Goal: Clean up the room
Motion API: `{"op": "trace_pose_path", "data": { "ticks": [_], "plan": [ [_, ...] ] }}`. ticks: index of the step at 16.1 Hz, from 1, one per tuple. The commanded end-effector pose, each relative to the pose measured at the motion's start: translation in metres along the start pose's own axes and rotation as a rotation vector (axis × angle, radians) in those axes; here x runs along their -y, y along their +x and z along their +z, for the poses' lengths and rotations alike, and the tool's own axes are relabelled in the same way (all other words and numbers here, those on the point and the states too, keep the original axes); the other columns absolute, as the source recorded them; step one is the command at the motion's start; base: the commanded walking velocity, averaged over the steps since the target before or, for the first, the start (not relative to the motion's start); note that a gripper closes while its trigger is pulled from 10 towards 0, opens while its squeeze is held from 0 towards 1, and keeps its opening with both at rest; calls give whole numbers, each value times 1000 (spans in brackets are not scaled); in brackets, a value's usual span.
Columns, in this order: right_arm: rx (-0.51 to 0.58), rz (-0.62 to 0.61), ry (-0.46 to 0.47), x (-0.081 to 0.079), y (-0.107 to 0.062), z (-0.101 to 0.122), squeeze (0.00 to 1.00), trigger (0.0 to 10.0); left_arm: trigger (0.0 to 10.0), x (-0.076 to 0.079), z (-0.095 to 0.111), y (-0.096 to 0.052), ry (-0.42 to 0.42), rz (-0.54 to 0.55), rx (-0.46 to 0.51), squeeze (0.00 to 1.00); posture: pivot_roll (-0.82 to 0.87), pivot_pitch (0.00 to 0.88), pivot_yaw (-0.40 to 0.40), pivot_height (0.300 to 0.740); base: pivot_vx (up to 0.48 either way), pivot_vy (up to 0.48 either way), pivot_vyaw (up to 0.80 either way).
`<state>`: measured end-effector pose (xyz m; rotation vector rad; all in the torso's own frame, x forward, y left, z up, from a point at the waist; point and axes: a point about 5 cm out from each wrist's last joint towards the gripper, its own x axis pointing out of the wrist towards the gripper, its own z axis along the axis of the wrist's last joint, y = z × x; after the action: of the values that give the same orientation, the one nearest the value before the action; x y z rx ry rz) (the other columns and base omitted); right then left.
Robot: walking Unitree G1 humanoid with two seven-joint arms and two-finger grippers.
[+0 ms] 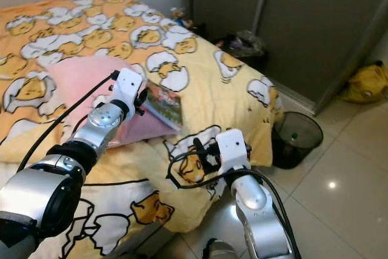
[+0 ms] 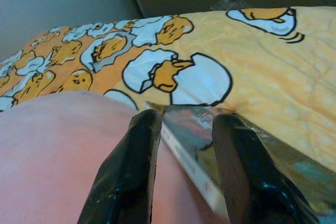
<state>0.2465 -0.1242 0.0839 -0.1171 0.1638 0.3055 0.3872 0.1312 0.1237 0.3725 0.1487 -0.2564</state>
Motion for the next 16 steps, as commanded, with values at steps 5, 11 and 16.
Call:
{"op": "trace_pose_path", "data": {
  "ticks": [5, 11, 16],
  "plan": [
    [49, -48, 3, 8, -1, 10, 0, 10000, 10000, -20, 23, 2, -128, 52, 112, 737, -266, 61, 67, 740, 0, 0, 0],
    [49, -50, 4, 5, -3, 8, 0, 10000, 10000, -17, 42, 9, -214, 31, 107, 1000, -267, 70, 77, 740, 0, 0, 0],
    [50, -47, 3, 1, -10, 6, 0, 10000, 10000, 13, 42, 14, -299, -64, 28, 1000, -275, 65, 86, 740, 0, 0, 0]
  ]
}}
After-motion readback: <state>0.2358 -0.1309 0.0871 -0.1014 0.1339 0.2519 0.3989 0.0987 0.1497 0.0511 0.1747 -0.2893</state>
